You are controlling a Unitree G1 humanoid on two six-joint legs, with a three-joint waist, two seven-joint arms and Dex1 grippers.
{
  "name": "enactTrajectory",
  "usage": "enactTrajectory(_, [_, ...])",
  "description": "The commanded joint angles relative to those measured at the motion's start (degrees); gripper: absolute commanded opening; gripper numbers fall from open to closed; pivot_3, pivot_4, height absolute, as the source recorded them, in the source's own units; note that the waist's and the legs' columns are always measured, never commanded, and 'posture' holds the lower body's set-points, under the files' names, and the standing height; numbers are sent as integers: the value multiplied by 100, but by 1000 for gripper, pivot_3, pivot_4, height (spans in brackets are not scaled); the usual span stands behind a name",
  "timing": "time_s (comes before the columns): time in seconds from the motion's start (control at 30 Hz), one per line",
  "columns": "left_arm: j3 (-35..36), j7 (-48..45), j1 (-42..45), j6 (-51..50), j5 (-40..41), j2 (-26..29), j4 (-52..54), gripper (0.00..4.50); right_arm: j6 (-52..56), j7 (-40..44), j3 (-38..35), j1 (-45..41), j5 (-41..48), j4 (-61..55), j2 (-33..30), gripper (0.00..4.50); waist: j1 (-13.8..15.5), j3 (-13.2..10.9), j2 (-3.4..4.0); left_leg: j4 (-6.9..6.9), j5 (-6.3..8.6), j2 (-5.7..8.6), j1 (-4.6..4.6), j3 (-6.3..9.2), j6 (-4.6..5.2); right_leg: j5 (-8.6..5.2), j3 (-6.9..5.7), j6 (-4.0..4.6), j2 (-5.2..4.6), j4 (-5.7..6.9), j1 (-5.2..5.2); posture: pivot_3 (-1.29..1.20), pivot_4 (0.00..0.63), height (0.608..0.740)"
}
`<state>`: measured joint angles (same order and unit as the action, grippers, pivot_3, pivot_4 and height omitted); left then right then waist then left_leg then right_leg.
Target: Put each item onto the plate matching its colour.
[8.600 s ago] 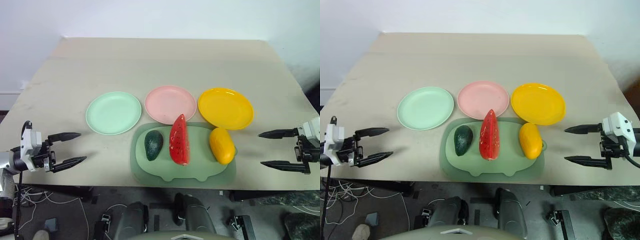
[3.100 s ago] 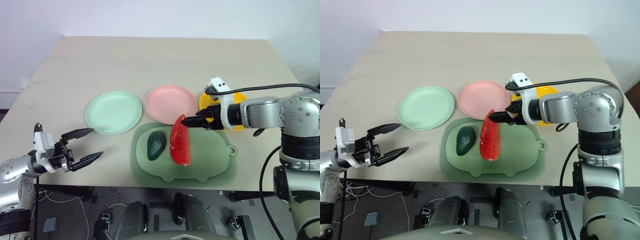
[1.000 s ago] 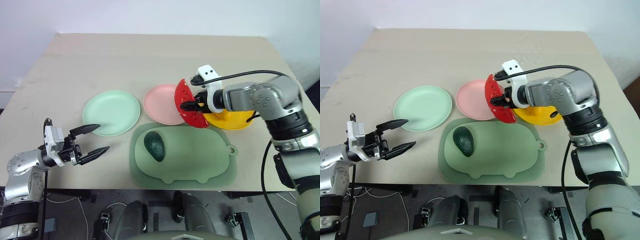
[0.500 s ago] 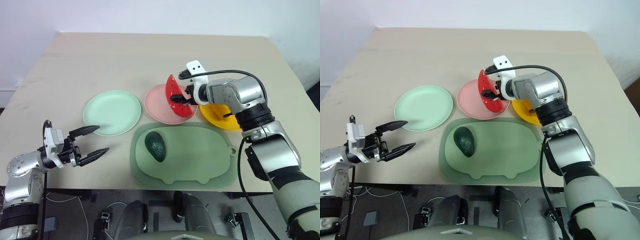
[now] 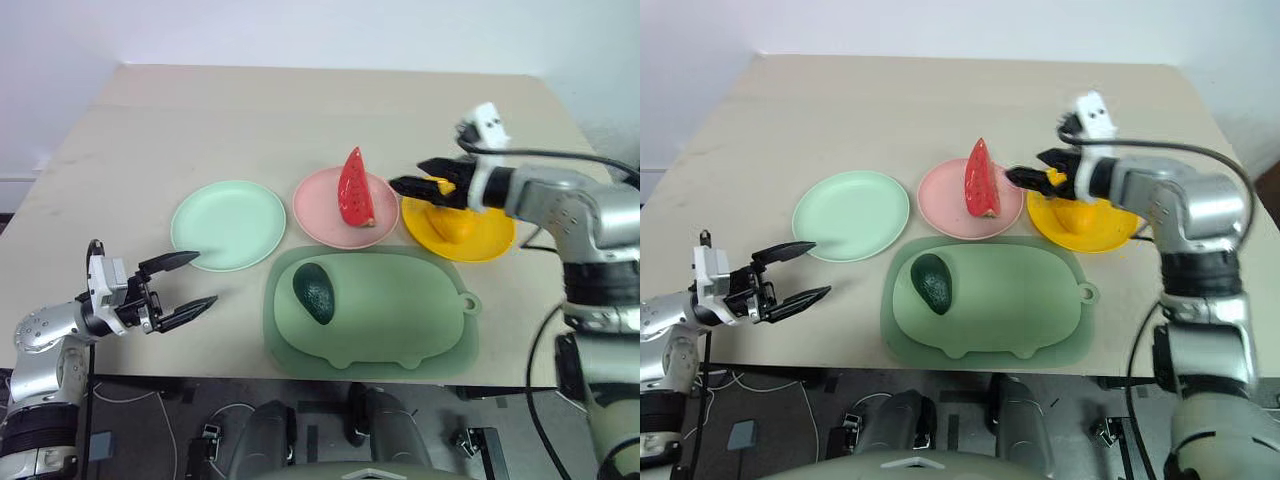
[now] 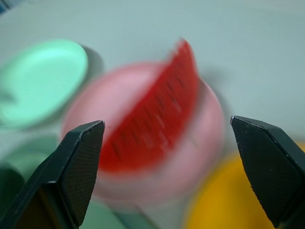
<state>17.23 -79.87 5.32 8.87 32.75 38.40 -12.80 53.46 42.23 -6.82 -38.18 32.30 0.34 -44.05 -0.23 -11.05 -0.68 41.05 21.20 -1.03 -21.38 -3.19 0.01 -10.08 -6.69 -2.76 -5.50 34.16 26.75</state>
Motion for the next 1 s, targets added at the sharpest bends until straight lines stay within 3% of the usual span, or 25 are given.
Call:
enactTrajectory(0.03, [85,-42,31,-82,93,111,149,4500,-928,791,-850,912,94,-619,-494,4468,5,0,0,0,0,4,0,1,0,0,0,0,0,-1,0,0,150,736])
enactTrajectory(0.2, [70,9,13,-193,131,108,324,4500,-2067,1622,-1592,2272,26,-743,-746,4468,-42,0,0,4,7,2,22,-3,13,0,11,0,1,-2,-12,0,150,736])
enactTrajectory(0.43, [66,-86,161,-340,189,187,459,4500,-2943,2511,-1909,3417,-6,-785,-870,4468,-16,0,1,2,6,-19,95,-5,10,-1,20,5,8,-3,-77,0,150,736])
enactTrajectory(0.8, [-777,-944,1894,-163,-151,-107,-624,4500,-2863,2364,-1765,3573,240,-1120,-693,4468,97,0,0,5,4,2,96,-10,6,1,22,6,11,-1,-78,0,150,736])
enactTrajectory(1.0, [-2141,-1263,3023,416,-272,-221,-1604,4500,-2734,2249,-1739,3680,324,-1194,-625,4468,115,1,-1,13,4,10,98,0,8,2,19,5,6,-4,-93,0,150,736])
